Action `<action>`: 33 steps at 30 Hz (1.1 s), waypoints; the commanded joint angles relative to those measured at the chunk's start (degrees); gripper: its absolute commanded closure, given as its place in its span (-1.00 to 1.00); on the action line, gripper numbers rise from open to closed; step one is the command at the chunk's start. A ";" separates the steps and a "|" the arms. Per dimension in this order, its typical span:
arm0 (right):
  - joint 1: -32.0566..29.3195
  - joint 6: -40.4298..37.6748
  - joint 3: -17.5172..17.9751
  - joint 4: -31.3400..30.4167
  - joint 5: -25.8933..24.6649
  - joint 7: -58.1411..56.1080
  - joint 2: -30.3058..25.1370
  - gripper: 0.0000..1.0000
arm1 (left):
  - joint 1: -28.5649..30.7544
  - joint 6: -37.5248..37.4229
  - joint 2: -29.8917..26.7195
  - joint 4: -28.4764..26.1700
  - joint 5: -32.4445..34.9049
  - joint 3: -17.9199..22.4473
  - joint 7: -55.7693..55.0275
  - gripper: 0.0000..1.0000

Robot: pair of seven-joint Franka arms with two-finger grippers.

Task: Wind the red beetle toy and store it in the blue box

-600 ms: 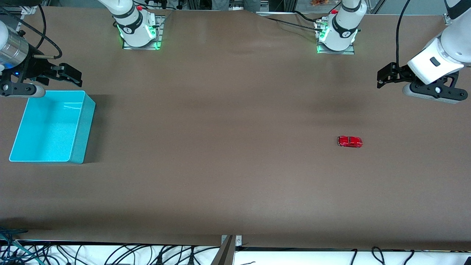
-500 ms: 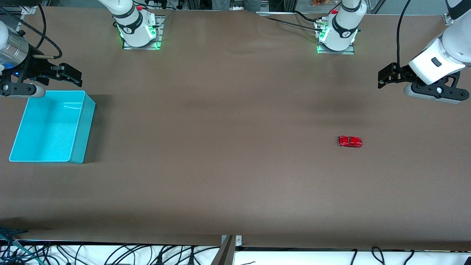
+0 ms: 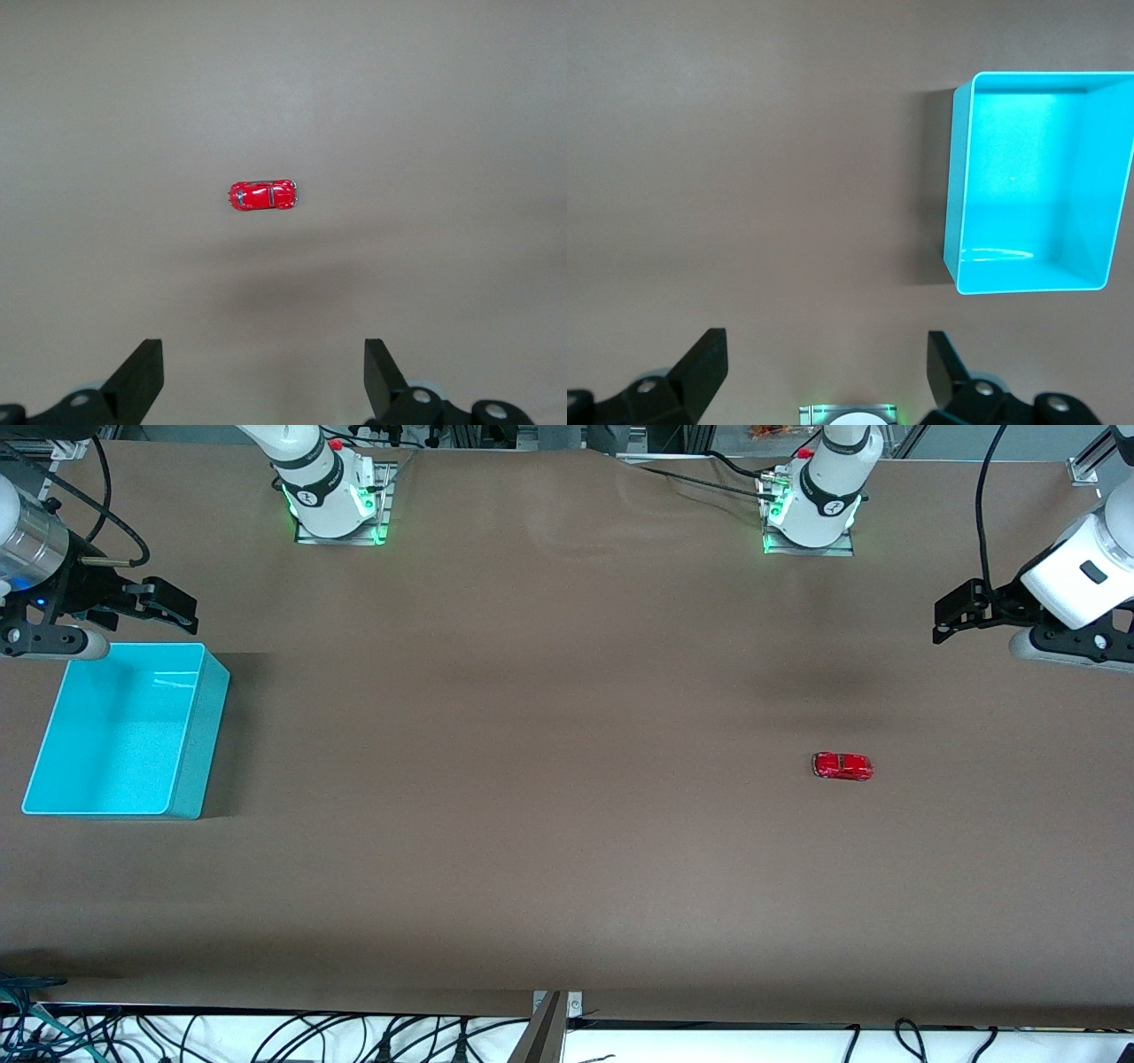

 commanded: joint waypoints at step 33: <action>-0.12 -1.27 0.18 1.45 0.46 0.36 0.23 -1.00 | -0.07 -0.60 2.96 2.35 -0.62 -0.45 -0.06 -1.00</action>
